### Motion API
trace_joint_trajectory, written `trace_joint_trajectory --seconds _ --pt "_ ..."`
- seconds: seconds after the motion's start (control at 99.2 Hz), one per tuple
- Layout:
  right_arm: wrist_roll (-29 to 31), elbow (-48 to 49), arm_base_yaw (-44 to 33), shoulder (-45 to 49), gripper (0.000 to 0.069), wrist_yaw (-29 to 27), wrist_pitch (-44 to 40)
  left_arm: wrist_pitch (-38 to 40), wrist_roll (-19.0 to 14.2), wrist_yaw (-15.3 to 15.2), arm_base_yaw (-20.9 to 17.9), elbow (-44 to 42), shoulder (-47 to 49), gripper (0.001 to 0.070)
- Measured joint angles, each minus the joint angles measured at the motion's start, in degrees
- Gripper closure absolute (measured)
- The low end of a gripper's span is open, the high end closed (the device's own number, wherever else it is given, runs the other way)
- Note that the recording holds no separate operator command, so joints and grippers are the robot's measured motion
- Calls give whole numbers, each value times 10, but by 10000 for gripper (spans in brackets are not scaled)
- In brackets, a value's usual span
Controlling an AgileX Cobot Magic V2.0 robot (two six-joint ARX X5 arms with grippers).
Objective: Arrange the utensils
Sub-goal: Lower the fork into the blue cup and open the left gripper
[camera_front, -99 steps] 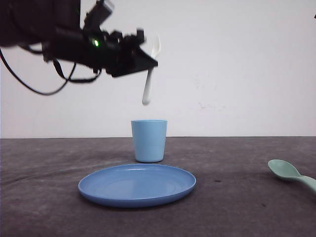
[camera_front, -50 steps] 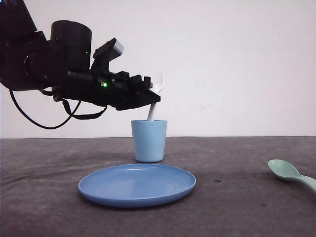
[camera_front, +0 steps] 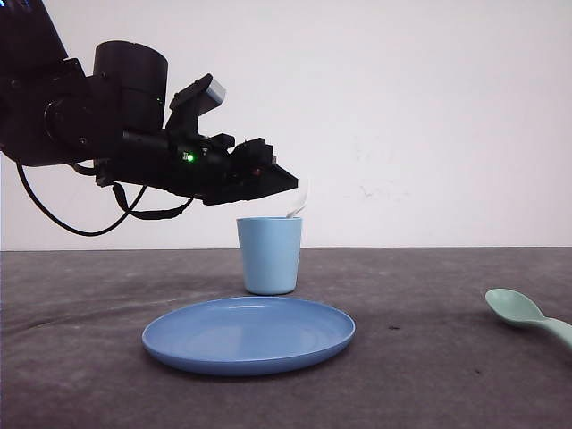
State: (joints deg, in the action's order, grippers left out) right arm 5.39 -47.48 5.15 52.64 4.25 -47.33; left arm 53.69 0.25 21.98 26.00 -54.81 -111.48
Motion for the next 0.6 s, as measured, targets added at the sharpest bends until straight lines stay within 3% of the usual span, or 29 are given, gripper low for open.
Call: trace_joint_trajectory --seconds 0.141,0.312,0.464,0.605 --pt "0 0 0 0 11 0 1 4 -29 0 -1 0 8 422" --pt "0 0 0 0 11 2 1 -52 -49 0 -12 0 84 422" --pt "10 0 18 1 11 2 6 -143 -50 0 -33 -1 188 423" --pt "22 0 51 18 11 1 17 -275 -49 0 -65 -2 279 427"
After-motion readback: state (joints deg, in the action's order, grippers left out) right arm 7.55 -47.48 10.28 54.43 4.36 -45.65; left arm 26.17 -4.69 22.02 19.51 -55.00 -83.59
